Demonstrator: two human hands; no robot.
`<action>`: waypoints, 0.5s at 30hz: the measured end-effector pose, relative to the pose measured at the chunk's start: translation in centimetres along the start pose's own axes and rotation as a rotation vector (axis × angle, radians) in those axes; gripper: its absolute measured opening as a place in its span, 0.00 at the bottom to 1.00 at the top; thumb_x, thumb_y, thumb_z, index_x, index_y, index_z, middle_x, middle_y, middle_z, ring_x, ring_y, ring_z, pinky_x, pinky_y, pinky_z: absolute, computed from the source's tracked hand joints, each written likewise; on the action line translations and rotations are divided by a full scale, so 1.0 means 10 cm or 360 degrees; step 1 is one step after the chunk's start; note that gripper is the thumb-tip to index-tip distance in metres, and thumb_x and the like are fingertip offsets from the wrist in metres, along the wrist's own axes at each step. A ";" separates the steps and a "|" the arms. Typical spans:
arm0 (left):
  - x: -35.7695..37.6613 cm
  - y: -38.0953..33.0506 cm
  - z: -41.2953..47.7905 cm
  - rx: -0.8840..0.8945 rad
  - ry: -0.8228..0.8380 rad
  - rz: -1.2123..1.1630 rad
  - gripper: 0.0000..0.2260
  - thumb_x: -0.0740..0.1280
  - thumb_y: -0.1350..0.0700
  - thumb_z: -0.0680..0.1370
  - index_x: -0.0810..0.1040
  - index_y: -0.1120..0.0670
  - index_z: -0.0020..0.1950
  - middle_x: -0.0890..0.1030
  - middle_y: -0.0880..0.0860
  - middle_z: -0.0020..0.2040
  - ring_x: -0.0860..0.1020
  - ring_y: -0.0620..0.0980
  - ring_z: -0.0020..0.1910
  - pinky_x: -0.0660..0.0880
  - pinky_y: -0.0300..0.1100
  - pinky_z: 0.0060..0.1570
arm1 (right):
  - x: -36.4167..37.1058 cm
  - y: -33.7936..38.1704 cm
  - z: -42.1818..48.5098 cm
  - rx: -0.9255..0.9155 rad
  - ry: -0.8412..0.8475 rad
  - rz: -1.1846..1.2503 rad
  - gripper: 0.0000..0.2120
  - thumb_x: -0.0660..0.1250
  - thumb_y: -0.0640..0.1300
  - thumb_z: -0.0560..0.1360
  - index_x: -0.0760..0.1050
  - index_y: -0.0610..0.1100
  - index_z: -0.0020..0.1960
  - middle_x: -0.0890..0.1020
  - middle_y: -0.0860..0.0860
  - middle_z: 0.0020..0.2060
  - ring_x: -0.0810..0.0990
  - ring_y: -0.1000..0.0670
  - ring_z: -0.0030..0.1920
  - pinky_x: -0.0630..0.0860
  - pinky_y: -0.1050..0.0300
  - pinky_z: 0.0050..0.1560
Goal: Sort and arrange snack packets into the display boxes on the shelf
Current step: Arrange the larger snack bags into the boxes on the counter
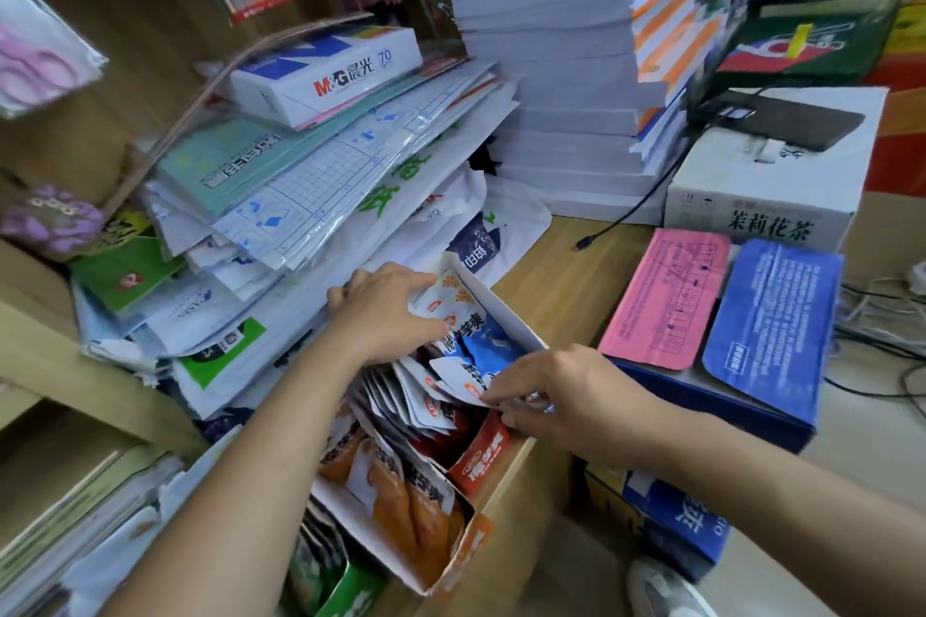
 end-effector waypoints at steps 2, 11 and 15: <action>-0.02 -0.02 -0.01 -0.0012 -0.0053 -0.0013 0.29 0.70 0.38 0.74 0.69 0.38 0.74 0.66 0.43 0.76 0.63 0.53 0.74 0.59 0.54 0.69 | 0.03 0.02 -0.01 -0.0023 -0.0002 0.0019 0.15 0.71 0.47 0.76 0.82 0.57 0.62 0.84 0.58 0.57 0.81 0.57 0.57 0.79 0.52 0.55; 0.09 -0.04 0.00 -0.0133 -0.0046 0.0068 0.22 0.69 0.39 0.74 0.76 0.39 0.67 0.71 0.45 0.71 0.64 0.56 0.72 0.60 0.58 0.69 | 0.04 0.05 -0.03 -0.0041 -0.0033 0.0004 0.15 0.70 0.49 0.77 0.81 0.56 0.63 0.83 0.56 0.58 0.80 0.55 0.57 0.78 0.49 0.55; 0.10 0.00 0.08 -0.0211 -0.0019 0.0026 0.12 0.72 0.38 0.73 0.82 0.39 0.54 0.77 0.45 0.60 0.65 0.55 0.71 0.60 0.55 0.67 | 0.07 0.03 -0.01 -0.0034 -0.0041 -0.0013 0.14 0.68 0.52 0.76 0.82 0.56 0.61 0.84 0.53 0.55 0.82 0.51 0.54 0.79 0.46 0.52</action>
Point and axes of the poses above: each hand's wrist, its own z-axis towards the middle knuckle, its own x-axis out of the palm, y = z × x, the point moved 9 cm from there along z, towards the middle knuckle
